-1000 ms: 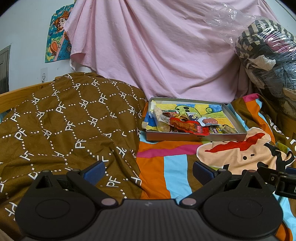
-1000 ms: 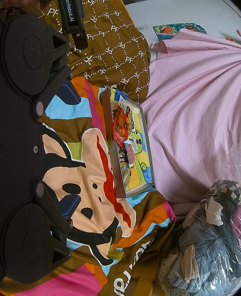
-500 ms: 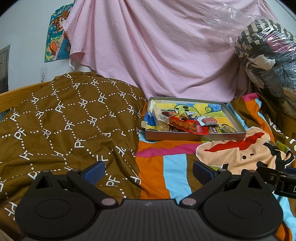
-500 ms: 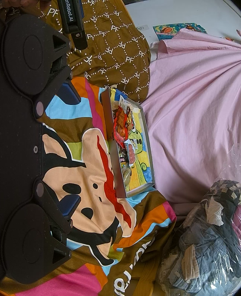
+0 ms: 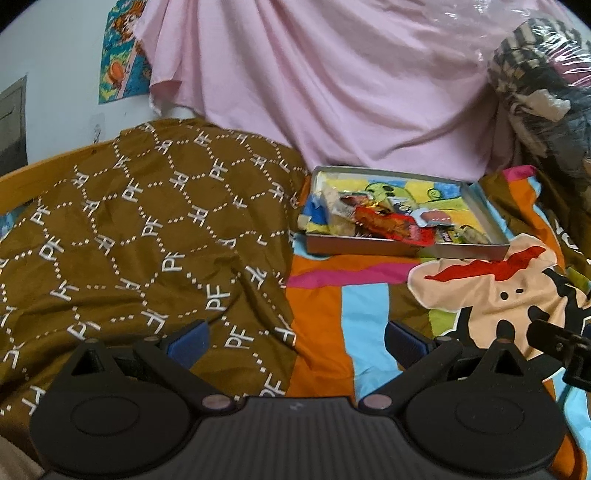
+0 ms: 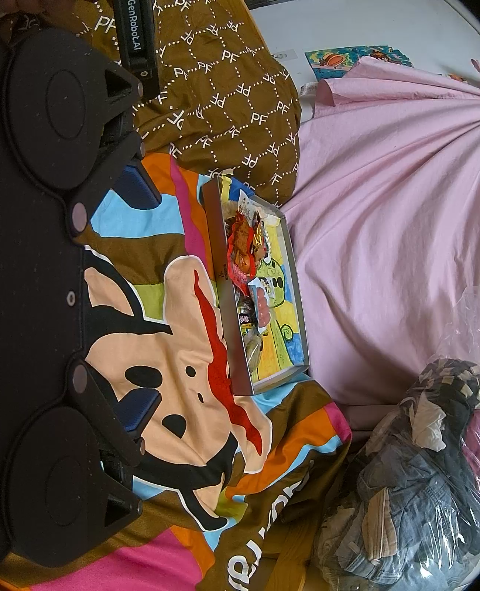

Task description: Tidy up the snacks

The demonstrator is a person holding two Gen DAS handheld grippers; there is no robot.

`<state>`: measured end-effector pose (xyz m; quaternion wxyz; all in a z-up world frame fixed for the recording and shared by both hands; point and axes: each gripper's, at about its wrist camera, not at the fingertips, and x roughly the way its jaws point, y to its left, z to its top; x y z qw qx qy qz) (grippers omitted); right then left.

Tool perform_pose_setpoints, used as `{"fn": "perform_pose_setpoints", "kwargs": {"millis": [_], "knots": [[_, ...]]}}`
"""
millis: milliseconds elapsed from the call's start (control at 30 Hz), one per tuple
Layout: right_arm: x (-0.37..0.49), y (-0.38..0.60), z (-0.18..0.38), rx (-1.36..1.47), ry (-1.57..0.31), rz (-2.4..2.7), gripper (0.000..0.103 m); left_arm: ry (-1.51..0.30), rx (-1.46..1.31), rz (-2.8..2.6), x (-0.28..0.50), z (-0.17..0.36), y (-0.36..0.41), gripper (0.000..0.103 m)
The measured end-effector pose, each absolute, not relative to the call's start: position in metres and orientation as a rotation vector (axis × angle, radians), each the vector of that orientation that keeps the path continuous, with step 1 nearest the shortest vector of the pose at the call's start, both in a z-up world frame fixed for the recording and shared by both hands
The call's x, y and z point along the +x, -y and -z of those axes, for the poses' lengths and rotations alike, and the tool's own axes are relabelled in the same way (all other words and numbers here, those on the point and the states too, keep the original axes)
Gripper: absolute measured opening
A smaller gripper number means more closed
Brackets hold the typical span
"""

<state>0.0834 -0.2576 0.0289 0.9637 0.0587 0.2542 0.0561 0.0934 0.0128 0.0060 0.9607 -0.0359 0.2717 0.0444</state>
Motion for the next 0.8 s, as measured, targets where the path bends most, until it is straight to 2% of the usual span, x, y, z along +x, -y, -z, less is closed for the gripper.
{"fn": "perform_pose_setpoints", "kwargs": {"millis": [800], "knots": [[0.0838, 0.2574, -0.0285, 0.119, -0.517, -0.114, 0.102, -0.608, -0.089, -0.077, 0.0968, -0.0016, -0.0111, 0.103]]}}
